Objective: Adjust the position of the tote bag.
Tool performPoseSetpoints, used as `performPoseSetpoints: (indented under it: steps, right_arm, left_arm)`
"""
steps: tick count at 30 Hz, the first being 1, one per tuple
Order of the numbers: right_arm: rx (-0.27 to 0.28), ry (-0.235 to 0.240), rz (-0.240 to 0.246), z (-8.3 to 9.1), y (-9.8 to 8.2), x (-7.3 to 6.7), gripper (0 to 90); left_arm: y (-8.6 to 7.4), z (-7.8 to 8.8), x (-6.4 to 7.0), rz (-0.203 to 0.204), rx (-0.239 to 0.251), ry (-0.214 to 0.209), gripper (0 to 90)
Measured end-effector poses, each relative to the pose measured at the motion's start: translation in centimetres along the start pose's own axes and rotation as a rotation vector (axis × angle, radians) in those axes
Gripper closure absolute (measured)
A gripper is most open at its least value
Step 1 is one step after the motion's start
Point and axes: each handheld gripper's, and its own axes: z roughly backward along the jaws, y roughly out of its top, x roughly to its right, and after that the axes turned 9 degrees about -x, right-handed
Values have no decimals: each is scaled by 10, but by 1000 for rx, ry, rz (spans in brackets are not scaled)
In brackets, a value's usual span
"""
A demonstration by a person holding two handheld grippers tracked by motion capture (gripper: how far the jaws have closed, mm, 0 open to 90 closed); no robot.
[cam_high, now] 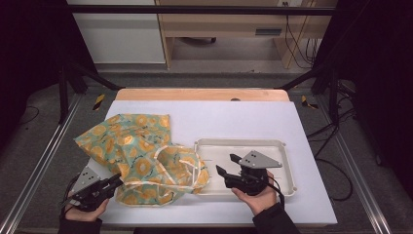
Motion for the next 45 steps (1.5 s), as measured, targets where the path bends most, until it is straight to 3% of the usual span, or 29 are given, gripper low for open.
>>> performPoseSetpoints:
  steps: [5, 10, 17, 28, 37, 45]
  right_arm:
    - [7, 29, 12, -9, 10, -12, 409]
    - [11, 78, 43, -26, 27, -36, 416]
    - [11, 116, 75, -42, 37, -57, 418]
    - [-2, 137, 88, -57, 39, -72, 417]
    - [-20, 199, 114, -77, 37, -99, 366]
    - [-29, 236, 132, -87, 30, -109, 328]
  left_arm:
    - [0, 2, 0, 2, 4, -3, 893]
    - [0, 5, 1, 5, 8, -17, 900]
    - [-1, 9, 3, 7, 27, -22, 900]
    - [-2, 15, 5, 14, 49, -34, 900]
    - [-3, 19, 4, 32, 73, -32, 900]
    - [-3, 19, 3, 38, 75, -30, 900]
